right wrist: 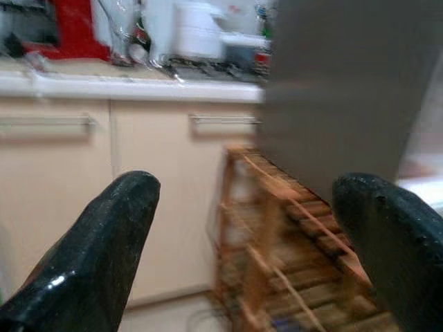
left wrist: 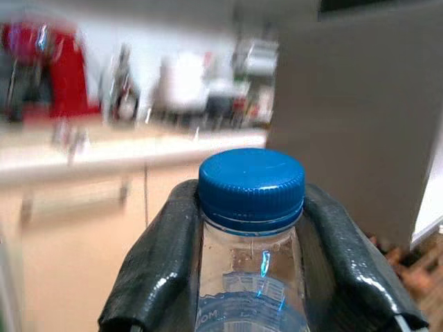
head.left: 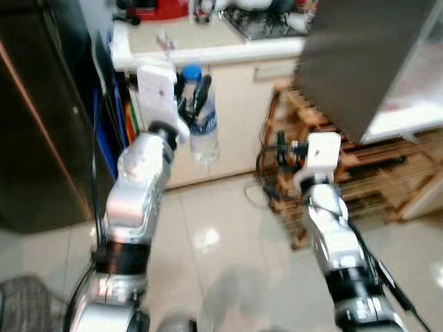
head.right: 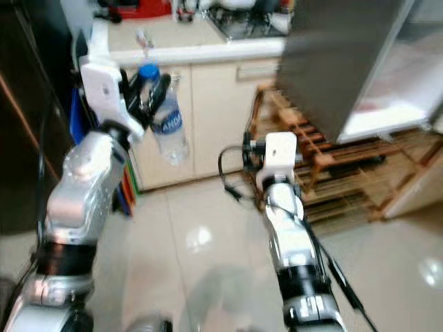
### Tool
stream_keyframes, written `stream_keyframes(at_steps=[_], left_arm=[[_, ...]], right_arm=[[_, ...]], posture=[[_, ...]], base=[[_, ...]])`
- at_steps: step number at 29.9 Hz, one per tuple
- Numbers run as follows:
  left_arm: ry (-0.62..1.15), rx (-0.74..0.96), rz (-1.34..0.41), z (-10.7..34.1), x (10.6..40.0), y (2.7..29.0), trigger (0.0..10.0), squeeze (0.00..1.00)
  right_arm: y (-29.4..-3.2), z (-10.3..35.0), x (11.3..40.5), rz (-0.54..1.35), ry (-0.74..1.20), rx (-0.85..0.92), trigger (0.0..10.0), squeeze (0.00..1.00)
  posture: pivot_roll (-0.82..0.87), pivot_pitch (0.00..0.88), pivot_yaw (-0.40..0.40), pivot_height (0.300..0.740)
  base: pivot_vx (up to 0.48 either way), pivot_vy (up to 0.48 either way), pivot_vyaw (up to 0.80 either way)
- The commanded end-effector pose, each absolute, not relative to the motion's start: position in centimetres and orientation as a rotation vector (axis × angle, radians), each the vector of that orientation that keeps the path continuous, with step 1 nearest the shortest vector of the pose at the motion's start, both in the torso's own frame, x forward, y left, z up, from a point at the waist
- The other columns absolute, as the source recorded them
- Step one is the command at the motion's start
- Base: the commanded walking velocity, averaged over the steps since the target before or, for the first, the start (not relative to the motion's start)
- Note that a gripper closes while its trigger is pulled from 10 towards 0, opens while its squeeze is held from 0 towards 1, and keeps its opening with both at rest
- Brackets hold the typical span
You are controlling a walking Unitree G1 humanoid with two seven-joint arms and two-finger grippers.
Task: Restocking fridge
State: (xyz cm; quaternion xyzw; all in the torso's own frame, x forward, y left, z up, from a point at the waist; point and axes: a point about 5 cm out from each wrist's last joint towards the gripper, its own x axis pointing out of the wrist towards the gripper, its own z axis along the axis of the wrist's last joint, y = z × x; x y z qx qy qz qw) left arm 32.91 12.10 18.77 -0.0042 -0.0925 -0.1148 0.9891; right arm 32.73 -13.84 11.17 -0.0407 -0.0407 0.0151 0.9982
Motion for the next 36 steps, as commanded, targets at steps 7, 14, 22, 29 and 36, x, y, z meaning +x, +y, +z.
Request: stream_keyframes(at_steps=[7, 14, 22, 29, 36], left_arm=[[-0.09, 0.104, 0.031, 10.8, 31.4, 15.7, 10.0, 0.0], [0.019, 0.101, 0.034, 7.5, 30.4, 15.6, 10.0, 0.0], [-0.068, 0.066, -0.083, 9.2, 30.7, 12.8, 10.0, 0.0], [-0.05, 0.091, -0.089, 9.0, 31.3, 13.8, 10.0, 0.0], [0.027, 0.036, -0.002, 7.4, 30.8, 15.3, 10.0, 0.0]], right_arm=[[-15.1, 7.0, 31.8, 0.07, -0.007, -0.147, 10.0, 0.0], [-16.8, 5.0, 31.2, -0.005, 0.087, -0.13, 10.0, 0.0], [-16.5, 4.4, 31.0, 0.004, 0.104, -0.141, 10.0, 0.0], [-16.4, 4.4, 31.3, -0.021, 0.112, -0.119, 10.0, 0.0], [-17.4, 4.0, 30.9, -0.039, 0.127, -0.147, 10.0, 0.0]], posture=[[0.09, 0.0, -0.038, 0.74], [0.07, 0.0, -0.031, 0.74], [0.04, 0.0, -0.033, 0.74], [0.05, 0.0, -0.024, 0.74], [0.04, 0.0, -0.034, 0.74]], base=[[0.0, 0.0, 0.0], [0.0, 0.0, 0.0], [0.0, -0.36, 0.0], [0.0, -0.48, 0.73], [0.0, -0.48, 0.7]])
